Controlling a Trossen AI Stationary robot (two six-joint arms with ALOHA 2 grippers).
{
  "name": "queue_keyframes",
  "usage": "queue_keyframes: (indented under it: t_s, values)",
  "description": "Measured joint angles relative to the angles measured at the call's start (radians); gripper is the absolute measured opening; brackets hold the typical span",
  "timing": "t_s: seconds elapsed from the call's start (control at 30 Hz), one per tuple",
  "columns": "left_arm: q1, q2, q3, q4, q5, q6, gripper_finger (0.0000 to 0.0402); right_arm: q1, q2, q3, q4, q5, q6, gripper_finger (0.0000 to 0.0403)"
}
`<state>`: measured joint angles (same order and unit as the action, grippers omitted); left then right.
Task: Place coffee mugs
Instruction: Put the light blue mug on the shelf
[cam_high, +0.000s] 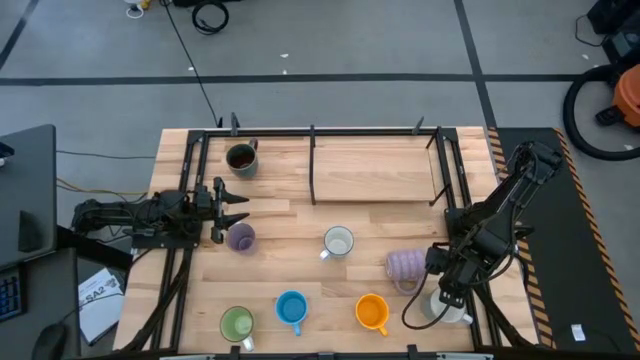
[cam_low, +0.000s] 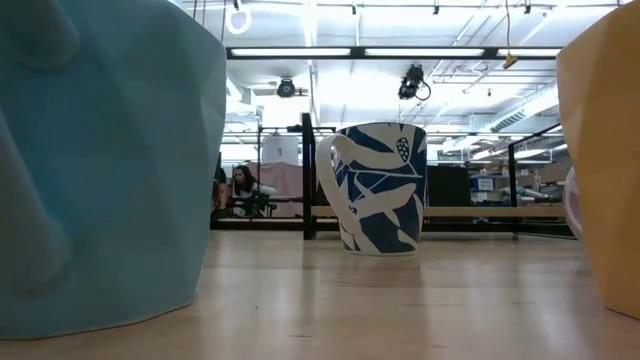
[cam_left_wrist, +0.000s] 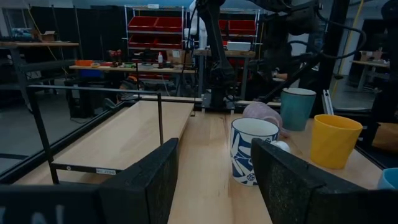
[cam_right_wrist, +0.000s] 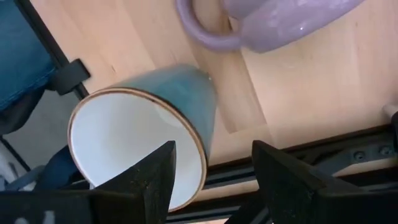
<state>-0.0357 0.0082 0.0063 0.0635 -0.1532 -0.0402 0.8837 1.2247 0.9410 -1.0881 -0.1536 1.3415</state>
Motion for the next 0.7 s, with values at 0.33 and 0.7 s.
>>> queue_keyframes:
  t_s: [0.33, 0.7]
  values:
    - [0.000, 0.000, 0.000, 0.000, 0.000, 0.000, 0.0206, 0.000, 0.000, -0.090, 0.126, 0.001, -0.007, 0.0216]
    - [0.000, 0.000, 0.000, 0.000, 0.000, 0.000, 0.0206, 0.000, 0.000, -0.132, 0.146, 0.000, -0.008, 0.0169]
